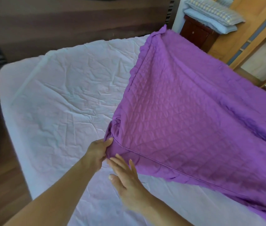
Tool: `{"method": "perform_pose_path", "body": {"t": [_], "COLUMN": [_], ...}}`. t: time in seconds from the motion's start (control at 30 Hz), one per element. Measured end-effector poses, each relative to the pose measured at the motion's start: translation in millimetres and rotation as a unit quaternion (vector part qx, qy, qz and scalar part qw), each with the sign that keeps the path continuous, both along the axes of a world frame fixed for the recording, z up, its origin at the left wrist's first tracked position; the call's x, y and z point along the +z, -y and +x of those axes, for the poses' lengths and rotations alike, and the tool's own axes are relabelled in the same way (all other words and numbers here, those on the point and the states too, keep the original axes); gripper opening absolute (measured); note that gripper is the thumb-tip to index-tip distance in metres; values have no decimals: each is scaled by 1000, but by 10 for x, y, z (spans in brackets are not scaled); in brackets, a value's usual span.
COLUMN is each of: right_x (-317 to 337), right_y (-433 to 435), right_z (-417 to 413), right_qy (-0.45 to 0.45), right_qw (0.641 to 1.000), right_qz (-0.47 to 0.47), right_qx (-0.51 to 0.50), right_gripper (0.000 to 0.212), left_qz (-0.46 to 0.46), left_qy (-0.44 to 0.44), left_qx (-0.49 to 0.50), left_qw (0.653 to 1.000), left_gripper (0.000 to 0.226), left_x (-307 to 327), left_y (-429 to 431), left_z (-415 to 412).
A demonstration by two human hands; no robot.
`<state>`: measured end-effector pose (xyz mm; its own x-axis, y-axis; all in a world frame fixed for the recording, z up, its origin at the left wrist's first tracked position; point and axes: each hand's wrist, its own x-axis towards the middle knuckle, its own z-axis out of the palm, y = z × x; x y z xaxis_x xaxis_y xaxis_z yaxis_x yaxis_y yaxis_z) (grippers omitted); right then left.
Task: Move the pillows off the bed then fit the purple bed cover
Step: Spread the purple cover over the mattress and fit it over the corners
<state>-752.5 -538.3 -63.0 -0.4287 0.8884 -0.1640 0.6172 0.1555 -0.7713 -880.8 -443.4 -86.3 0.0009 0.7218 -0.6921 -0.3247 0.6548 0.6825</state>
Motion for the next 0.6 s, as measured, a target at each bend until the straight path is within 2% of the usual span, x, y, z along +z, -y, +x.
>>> {"method": "perform_pose_path", "body": {"t": [0.07, 0.1, 0.13, 0.17, 0.2, 0.27, 0.33, 0.4, 0.53, 0.6], "right_x": [-5, -25, -87, -137, -170, -172, -162, -191, -221, -208], "right_y": [-41, -70, -102, -127, -148, -167, -154, -141, -103, -71], "right_z": [94, 155, 239, 309, 365, 431, 452, 434, 284, 155], "right_qy": [-6, 14, 52, 117, 194, 314, 373, 402, 453, 445], "right_qw": [999, 995, 986, 969, 950, 925, 902, 884, 862, 866], "right_qz": [26, 67, 125, 190, 221, 192, 194, 218, 220, 226], "right_qx": [-42, -69, -92, -107, -109, -92, -96, -100, -55, -44], "right_gripper": [89, 74, 58, 54, 65, 93, 99, 84, 33, 26], "left_qz": [32, 47, 59, 70, 78, 89, 102, 110, 133, 140], "left_qy": [-45, -58, -64, -70, -77, -89, -108, -128, -148, -150], "left_qx": [34, 49, 63, 78, 95, 132, 163, 176, 180, 170], "left_qw": [998, 996, 994, 992, 989, 983, 975, 970, 963, 964], "left_gripper": [12, 14, 14, 13, 11, 12, 20, 26, 22, 12], "left_x": [35, 50, 60, 83, 114, 186, 273, 360, 522, 600], "left_y": [17, 29, 33, 44, 45, 25, -4, -28, -48, -46], "left_z": [-18, -61, -108, -177, -253, -449, -696, -933, -1157, -1161]}}
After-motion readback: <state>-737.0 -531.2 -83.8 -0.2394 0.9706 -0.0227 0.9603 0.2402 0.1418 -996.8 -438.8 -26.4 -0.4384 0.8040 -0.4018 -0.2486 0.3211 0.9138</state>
